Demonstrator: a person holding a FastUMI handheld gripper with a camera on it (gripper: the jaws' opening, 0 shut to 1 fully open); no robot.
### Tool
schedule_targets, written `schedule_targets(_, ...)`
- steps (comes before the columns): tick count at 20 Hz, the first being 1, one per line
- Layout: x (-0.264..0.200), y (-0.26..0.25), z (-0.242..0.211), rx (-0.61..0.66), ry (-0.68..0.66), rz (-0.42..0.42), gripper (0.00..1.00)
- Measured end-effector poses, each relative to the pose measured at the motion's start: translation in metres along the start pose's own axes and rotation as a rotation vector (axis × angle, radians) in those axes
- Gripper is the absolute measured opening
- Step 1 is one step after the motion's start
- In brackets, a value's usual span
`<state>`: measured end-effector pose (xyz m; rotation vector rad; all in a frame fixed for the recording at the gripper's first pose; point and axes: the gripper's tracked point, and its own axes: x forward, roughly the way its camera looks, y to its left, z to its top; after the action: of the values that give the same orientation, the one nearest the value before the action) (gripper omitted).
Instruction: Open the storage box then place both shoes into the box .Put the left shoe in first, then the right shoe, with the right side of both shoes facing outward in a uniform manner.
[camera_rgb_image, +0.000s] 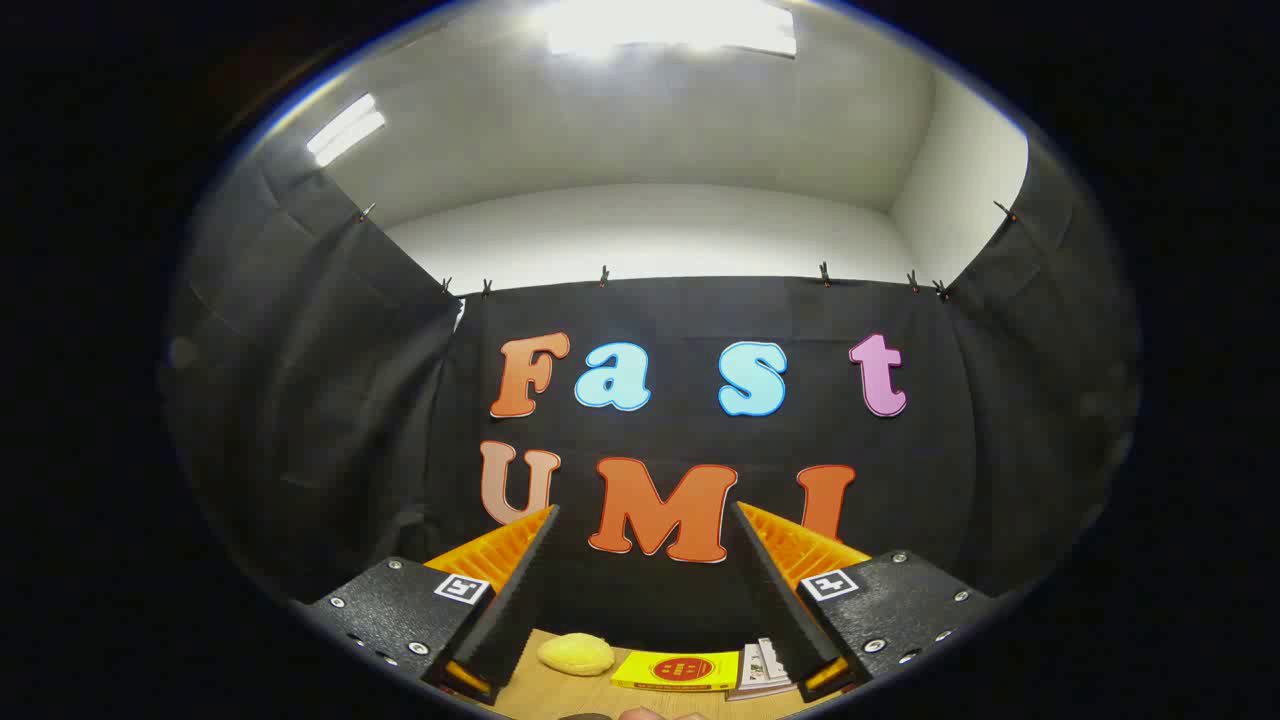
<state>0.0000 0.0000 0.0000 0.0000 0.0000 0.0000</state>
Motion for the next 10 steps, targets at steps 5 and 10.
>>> schedule_targets(5,-0.002,-0.001,0.000,0.008,0.005,-0.001,0.97)
schedule_targets(10,-0.007,0.008,0.004,-0.005,-0.026,0.053,0.97)
